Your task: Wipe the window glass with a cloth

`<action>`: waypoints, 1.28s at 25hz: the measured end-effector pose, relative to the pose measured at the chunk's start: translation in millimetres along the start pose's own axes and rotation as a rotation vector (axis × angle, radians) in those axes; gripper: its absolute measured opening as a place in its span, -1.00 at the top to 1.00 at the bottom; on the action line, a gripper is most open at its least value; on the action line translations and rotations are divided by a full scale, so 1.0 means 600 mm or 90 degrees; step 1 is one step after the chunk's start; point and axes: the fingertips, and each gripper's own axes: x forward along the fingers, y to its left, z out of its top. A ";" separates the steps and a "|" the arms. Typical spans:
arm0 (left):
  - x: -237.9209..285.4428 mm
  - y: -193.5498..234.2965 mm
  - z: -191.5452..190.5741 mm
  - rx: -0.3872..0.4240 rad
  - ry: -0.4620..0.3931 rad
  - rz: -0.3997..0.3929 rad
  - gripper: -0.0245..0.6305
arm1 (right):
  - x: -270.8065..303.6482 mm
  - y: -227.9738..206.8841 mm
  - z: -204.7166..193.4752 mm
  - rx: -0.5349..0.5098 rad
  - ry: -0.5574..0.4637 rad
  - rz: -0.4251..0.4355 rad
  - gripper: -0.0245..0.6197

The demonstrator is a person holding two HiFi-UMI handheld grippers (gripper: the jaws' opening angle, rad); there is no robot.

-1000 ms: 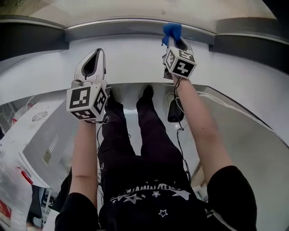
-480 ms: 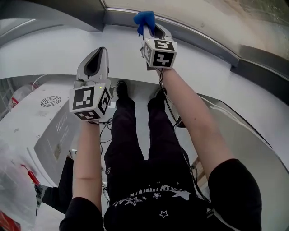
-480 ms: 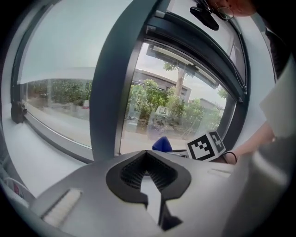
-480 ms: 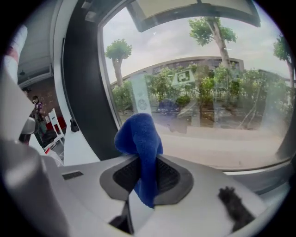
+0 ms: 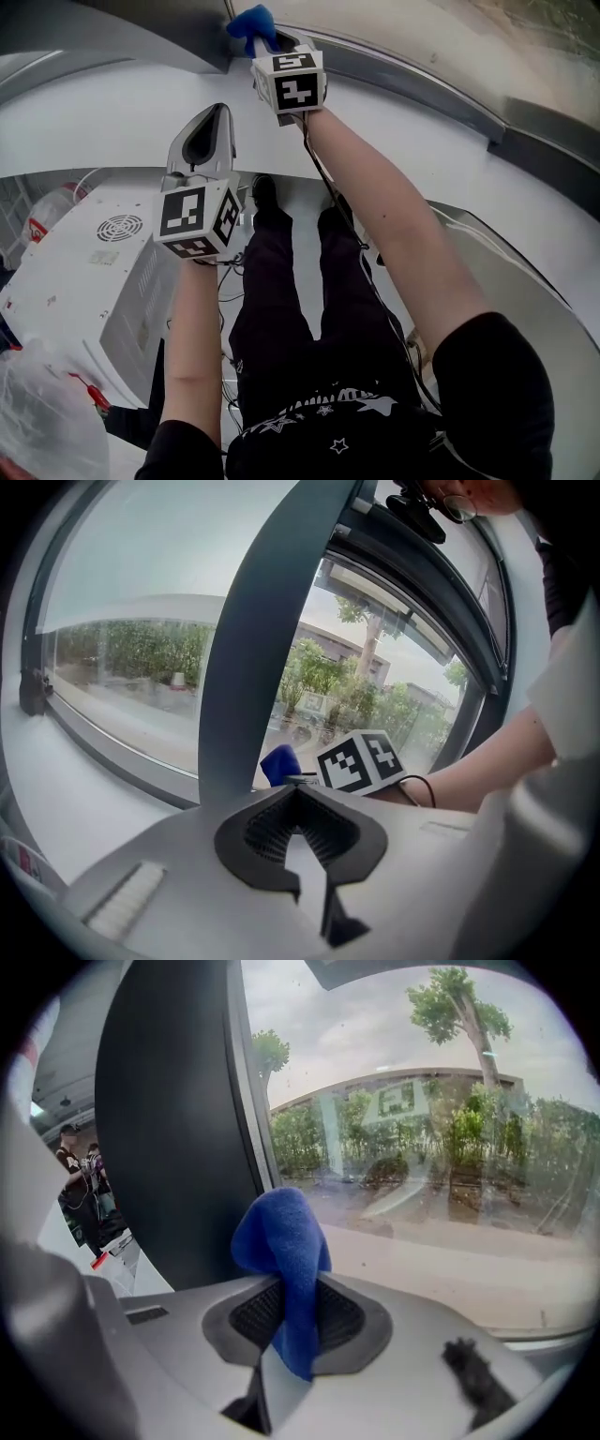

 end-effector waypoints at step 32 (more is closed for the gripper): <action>0.123 -0.435 -0.062 0.111 0.057 -0.162 0.90 | -0.386 -0.505 -0.219 0.134 0.039 -0.237 0.69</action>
